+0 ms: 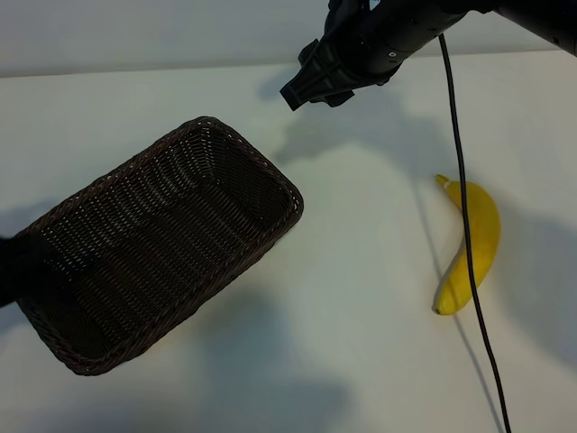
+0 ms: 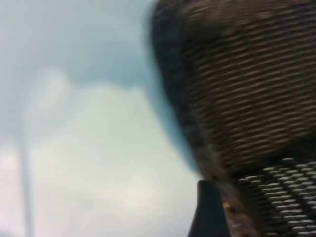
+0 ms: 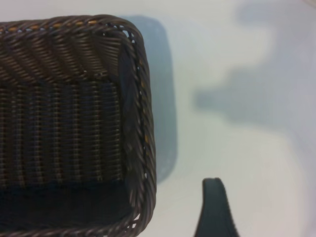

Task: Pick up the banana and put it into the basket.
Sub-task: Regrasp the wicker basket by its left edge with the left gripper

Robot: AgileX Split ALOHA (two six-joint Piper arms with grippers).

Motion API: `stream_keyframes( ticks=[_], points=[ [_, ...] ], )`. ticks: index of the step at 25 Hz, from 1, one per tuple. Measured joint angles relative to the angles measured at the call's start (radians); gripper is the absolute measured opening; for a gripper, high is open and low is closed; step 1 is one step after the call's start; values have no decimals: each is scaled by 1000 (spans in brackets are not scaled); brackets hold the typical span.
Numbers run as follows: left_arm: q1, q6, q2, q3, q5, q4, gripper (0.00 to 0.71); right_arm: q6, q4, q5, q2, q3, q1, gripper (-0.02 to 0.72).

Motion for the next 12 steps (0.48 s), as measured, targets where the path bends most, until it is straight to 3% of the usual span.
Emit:
stream_keyframes(
  ticks=[4,12],
  points=[
    [0,-64,-14,34,3,42,542,0,0,1,0,0,0,503],
    [0,-142,-14,141,-103,81,542,0,0,6,0,0,0,503]
  ],
)
